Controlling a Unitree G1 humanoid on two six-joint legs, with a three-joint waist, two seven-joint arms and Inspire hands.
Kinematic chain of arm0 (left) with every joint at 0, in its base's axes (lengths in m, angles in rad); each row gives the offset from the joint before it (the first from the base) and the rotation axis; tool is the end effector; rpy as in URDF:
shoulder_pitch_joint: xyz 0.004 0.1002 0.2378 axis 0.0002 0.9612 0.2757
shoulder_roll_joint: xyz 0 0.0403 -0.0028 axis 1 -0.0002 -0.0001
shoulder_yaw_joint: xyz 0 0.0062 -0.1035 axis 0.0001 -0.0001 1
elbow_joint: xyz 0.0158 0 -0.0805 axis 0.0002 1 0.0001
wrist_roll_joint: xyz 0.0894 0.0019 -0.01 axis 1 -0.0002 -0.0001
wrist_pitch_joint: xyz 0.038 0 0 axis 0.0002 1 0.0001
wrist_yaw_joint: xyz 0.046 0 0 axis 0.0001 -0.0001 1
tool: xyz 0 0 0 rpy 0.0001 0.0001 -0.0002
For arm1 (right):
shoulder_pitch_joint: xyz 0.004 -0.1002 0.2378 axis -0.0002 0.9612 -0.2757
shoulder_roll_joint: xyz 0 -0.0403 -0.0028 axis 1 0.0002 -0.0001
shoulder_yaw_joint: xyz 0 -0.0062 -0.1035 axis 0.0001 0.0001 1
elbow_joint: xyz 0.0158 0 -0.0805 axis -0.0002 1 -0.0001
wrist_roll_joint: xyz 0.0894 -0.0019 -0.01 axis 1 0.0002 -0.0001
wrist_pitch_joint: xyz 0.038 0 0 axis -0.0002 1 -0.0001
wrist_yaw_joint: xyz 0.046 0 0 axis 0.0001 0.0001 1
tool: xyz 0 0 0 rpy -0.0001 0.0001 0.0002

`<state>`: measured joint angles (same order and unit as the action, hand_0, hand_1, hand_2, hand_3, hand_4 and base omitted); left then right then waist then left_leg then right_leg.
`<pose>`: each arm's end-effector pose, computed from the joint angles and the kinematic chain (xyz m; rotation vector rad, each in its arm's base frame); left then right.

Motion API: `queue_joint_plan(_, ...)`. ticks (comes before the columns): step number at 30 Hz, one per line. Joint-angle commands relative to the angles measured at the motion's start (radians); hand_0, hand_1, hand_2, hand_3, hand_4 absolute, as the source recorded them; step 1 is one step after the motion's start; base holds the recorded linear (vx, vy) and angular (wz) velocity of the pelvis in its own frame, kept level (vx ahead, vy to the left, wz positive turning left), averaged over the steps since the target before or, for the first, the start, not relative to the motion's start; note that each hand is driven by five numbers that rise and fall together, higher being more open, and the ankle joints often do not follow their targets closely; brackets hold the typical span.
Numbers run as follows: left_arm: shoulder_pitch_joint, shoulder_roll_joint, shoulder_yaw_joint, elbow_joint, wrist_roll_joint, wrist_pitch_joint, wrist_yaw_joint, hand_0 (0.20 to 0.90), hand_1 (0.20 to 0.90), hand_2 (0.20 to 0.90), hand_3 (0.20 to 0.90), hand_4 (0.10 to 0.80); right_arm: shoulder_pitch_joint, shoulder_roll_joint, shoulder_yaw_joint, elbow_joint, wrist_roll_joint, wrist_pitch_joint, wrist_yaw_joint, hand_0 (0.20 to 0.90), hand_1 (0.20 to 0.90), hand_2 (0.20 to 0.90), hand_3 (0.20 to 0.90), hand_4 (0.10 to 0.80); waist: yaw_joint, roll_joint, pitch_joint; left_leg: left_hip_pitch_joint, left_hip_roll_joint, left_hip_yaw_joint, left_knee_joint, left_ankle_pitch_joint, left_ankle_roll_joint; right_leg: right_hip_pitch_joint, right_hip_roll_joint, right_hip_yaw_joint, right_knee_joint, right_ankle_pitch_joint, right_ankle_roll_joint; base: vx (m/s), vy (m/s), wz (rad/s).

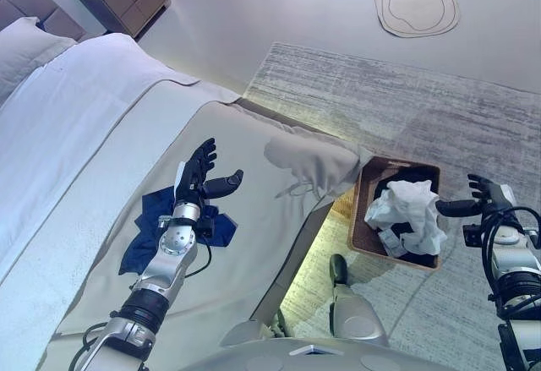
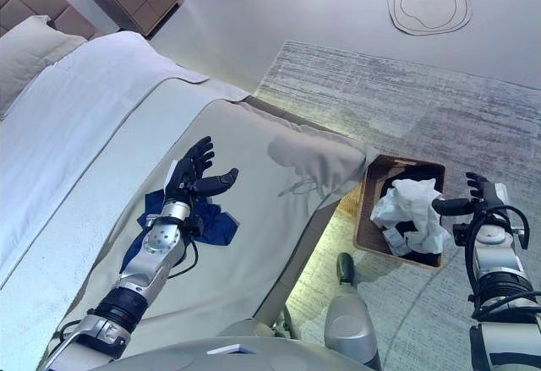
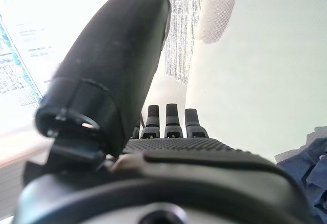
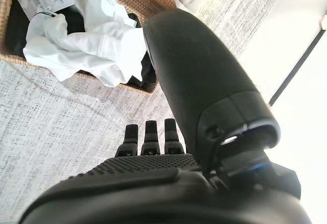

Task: Pick up the clothes from the bed and place them into the basket

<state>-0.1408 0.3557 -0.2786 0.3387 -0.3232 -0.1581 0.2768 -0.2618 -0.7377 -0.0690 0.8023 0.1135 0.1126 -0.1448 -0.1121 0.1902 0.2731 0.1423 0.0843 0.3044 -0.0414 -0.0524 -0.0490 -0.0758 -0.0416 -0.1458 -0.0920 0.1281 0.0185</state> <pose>0.2109 0.1820 0.0182 0.0970 0.1028 0.0896 0.2004 -0.3553 0.0505 -0.5476 0.5240 -0.5600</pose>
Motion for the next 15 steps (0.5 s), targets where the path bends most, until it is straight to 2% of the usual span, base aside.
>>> queue_joint_plan(1,-0.037,0.053,0.043,-0.030,-0.008,-0.094,0.028,0.900,0.900,0.900,0.900,0.800,-0.042,-0.072,0.041,-0.140,-0.032,-0.106,-0.047,0.900,0.900,0.900,0.900,0.800,-0.002,-0.093,-0.076,-0.072,0.023,-0.043,0.012,0.036,-0.050,0.100,-0.049,-0.022,0.054,-0.138,0.049,0.000,0.000,0.00)
queue_joint_plan(7,-0.014,0.038,0.064,-0.026,0.001,-0.094,0.047,0.900,0.900,0.900,0.900,0.800,-0.032,-0.030,0.046,-0.310,-0.061,-0.179,-0.053,0.900,0.900,0.900,0.900,0.800,0.021,-0.112,-0.081,-0.070,0.017,-0.069,0.020,0.033,-0.043,0.115,-0.055,-0.037,0.067,-0.148,0.045,0.007,-0.002,0.05)
queue_joint_plan(11,0.007,0.035,0.085,-0.027,0.009,-0.098,0.081,0.900,0.900,0.900,0.900,0.800,-0.062,0.005,0.068,-0.394,-0.085,-0.224,-0.074,0.900,0.900,0.900,0.900,0.800,0.056,-0.125,-0.085,-0.080,0.007,-0.112,0.029,0.030,-0.036,0.123,-0.055,-0.053,0.085,-0.165,0.035,-0.008,-0.031,0.22)
queue_joint_plan(15,0.031,0.033,0.108,-0.022,0.010,-0.102,0.102,0.900,0.900,0.900,0.900,0.800,-0.116,0.026,0.106,-0.424,-0.094,-0.230,-0.092,0.900,0.900,0.900,0.900,0.800,0.095,-0.130,-0.088,-0.091,0.002,-0.153,0.029,0.039,-0.039,0.136,-0.055,-0.076,0.091,-0.179,0.022,0.014,-0.055,0.32)
